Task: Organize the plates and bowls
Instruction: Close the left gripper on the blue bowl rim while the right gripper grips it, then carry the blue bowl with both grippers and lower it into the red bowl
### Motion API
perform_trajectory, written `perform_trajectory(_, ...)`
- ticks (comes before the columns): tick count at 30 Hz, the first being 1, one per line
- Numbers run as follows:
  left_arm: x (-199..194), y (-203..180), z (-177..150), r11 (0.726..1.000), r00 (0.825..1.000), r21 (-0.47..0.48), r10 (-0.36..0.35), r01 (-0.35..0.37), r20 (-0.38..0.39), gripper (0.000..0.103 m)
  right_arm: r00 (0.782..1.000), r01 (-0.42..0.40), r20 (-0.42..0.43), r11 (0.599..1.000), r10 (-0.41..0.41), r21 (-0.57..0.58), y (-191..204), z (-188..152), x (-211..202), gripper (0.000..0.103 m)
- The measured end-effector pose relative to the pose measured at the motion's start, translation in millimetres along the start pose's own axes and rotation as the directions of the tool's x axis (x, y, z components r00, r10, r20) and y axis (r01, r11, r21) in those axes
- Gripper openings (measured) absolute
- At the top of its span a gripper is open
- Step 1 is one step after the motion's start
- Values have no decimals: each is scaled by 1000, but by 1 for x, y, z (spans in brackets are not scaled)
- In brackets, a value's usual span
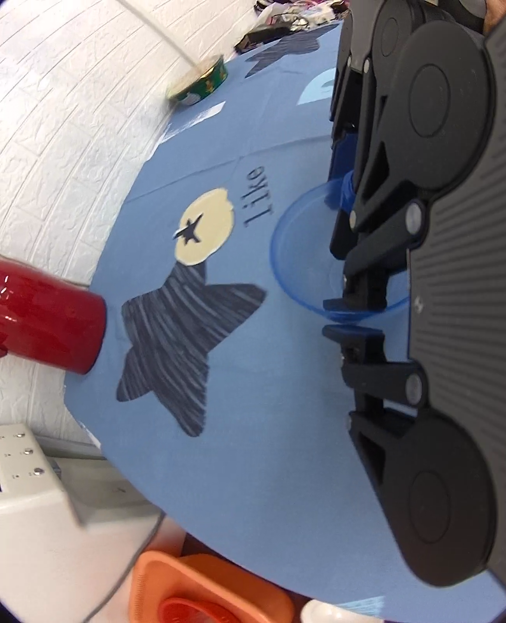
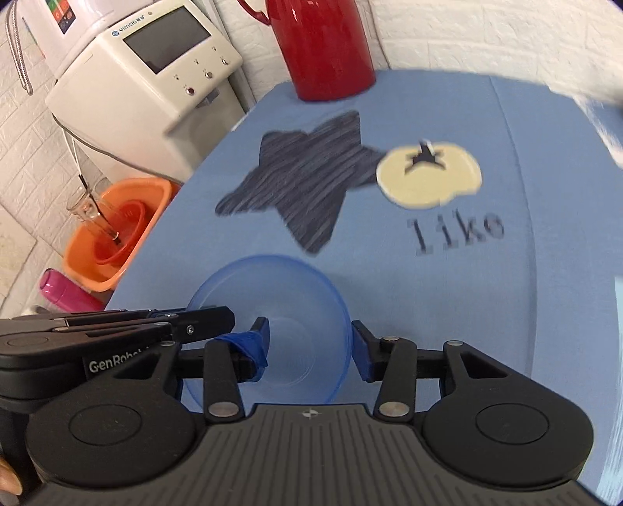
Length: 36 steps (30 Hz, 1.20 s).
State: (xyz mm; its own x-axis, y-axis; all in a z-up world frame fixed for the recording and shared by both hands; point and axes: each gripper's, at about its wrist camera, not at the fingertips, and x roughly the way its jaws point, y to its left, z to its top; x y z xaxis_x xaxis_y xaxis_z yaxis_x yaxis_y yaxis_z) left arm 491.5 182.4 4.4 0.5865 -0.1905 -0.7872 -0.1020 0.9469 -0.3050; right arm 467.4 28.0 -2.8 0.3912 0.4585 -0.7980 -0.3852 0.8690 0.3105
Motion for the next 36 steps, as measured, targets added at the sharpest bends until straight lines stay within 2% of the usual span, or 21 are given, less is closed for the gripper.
perform_trajectory(4,5,0,-21,1000,999,6,23,-23,-30,0,998,52,-27,998,-53,-38,8,-23,3,31)
perform_trajectory(7,10,8,-29,1000,999,-26,7,-8,-53,0,995,87,-45,995,-89,-57,12,-30,7,35)
perform_trajectory(9,10,11,-33,1000,998,-20,-2,1,-56,0,991,116,-55,984,-125,-137,19,-34,9,36)
perform_trajectory(10,10,12,-35,1000,999,-9,-2,1,-50,2,989,123,-53,974,-136,-191,23,-38,9,38)
perform_trajectory(12,8,12,-38,1000,999,4,-6,6,-41,15,986,149,-36,959,-162,-243,28,-43,11,40)
perform_trajectory(13,8,11,-39,1000,999,16,-4,5,-37,14,986,153,-34,963,-164,-220,27,-43,11,41)
perform_trajectory(15,8,9,-39,999,999,35,-1,2,-35,13,992,114,-26,970,-123,-216,26,-43,12,37)
perform_trajectory(17,7,10,-40,999,999,28,-21,22,-43,5,998,54,-25,979,-60,-196,26,-45,9,30)
perform_trajectory(20,-8,1,-40,998,1000,63,12,-13,15,4,997,80,17,960,-78,-267,40,-48,-1,30)
perform_trajectory(23,-28,-12,-37,996,999,94,4,-8,42,3,996,91,38,959,-84,-268,44,-45,-18,31)
perform_trajectory(28,-66,-46,-47,988,997,140,-62,57,36,3,994,98,60,970,-86,-224,28,-52,-69,35)
perform_trajectory(32,-93,-89,-80,976,992,180,-123,120,5,4,990,135,59,972,-125,-195,6,-84,-117,36)
perform_trajectory(36,-112,-133,-130,958,987,241,-158,154,-1,5,982,184,63,967,-175,-177,-18,-130,-161,37)
